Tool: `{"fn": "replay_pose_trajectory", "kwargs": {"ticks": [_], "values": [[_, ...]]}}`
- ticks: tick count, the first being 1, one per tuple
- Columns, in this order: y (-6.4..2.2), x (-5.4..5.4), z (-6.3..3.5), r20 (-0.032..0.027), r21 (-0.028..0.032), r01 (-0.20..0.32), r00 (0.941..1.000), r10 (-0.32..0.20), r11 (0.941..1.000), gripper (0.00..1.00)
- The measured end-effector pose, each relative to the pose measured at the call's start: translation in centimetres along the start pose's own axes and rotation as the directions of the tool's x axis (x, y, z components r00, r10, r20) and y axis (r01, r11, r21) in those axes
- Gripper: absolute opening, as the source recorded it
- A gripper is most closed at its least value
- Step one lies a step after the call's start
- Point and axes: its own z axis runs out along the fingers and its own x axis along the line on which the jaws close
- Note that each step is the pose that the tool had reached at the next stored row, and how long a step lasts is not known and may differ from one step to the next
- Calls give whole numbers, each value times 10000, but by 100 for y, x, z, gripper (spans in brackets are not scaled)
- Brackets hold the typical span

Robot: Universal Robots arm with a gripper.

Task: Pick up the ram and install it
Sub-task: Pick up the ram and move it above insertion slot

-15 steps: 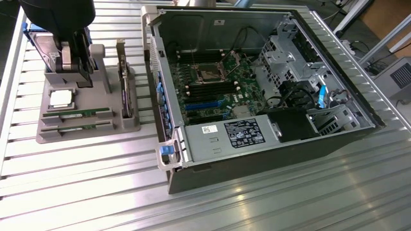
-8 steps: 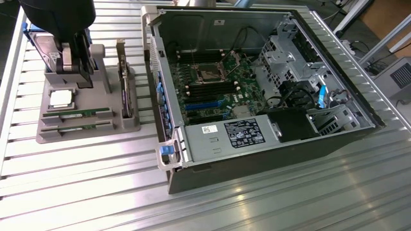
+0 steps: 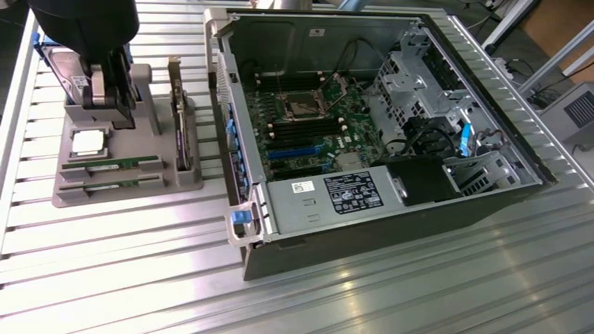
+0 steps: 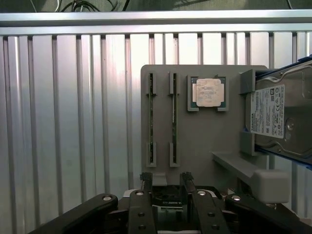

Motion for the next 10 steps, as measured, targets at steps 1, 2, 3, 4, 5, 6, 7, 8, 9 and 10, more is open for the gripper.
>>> {"fn": "replay_pose_trajectory", "kwargs": {"ticks": [1,2,3,4,5,6,7,8,9,10], "values": [[0,0,3,0,0,2,10000,-2,10000,36],[0,0,5,0,0,3,10000,-3,10000,36],[0,0,6,0,0,4,10000,-4,10000,36],[-1,0,7,0,0,5,10000,-5,10000,36],[0,0,9,-1,0,6,10000,-6,10000,36],[-1,0,12,0,0,7,10000,-7,10000,36],[0,0,14,0,0,8,10000,-8,10000,36],[-1,0,15,0,0,10,10000,-10,10000,36],[-1,0,16,0,0,11,10000,-11,10000,36],[-1,0,19,0,0,12,10000,-12,10000,36]]}}
